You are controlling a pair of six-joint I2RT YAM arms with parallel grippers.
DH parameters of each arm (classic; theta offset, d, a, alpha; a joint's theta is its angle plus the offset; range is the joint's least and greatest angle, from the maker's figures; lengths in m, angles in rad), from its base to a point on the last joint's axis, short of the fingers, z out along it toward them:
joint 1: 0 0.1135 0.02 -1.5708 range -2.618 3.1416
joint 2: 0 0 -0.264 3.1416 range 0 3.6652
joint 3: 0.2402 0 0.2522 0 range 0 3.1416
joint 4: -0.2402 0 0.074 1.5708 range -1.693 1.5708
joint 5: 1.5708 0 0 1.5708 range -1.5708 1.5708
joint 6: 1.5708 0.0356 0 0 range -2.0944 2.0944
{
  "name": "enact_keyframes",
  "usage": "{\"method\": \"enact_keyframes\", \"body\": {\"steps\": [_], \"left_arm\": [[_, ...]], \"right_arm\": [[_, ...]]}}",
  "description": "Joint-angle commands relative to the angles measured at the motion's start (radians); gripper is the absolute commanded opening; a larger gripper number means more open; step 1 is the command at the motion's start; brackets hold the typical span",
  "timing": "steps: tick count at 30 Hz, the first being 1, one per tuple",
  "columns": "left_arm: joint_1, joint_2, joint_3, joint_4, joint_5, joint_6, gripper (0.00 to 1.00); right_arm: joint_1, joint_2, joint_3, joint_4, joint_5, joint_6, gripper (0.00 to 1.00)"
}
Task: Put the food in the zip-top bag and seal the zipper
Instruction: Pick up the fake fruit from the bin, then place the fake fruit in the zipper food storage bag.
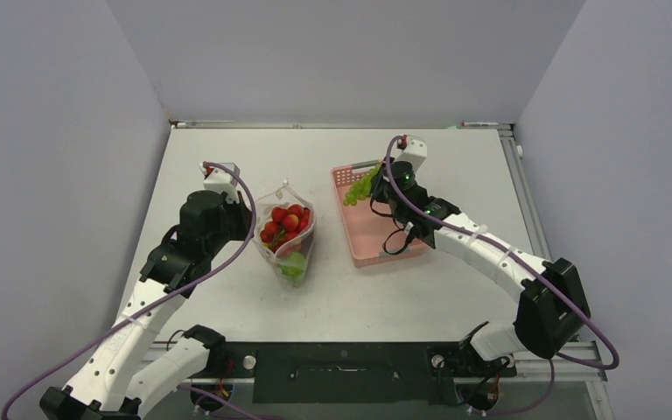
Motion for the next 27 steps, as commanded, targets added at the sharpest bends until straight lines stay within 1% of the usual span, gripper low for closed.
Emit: {"method": "enact_keyframes", "body": {"steps": [1,6,13,17,22,27], "left_arm": [[-0.002,-0.020,0.013,0.043,0.010,0.006,0.00],[-0.002,-0.023,0.014,0.044,0.015,0.006,0.00],[-0.002,-0.021,0.015,0.043,0.026,0.006,0.00],[-0.002,-0.018,0.016,0.043,0.029,0.005,0.00],[-0.002,-0.014,0.015,0.040,0.020,0.008,0.00],[-0.002,-0.007,0.014,0.041,0.019,0.008,0.00]], "right_arm": [[0.063,-0.084,0.064,0.006,0.070,-0.114,0.05],[0.123,-0.128,0.102,0.029,0.046,-0.187,0.05],[0.194,-0.191,0.108,0.089,0.033,-0.263,0.05],[0.250,-0.216,0.106,0.173,0.021,-0.328,0.05],[0.333,-0.218,0.116,0.230,0.036,-0.405,0.05],[0.399,-0.196,0.133,0.261,0.014,-0.482,0.05]]}}
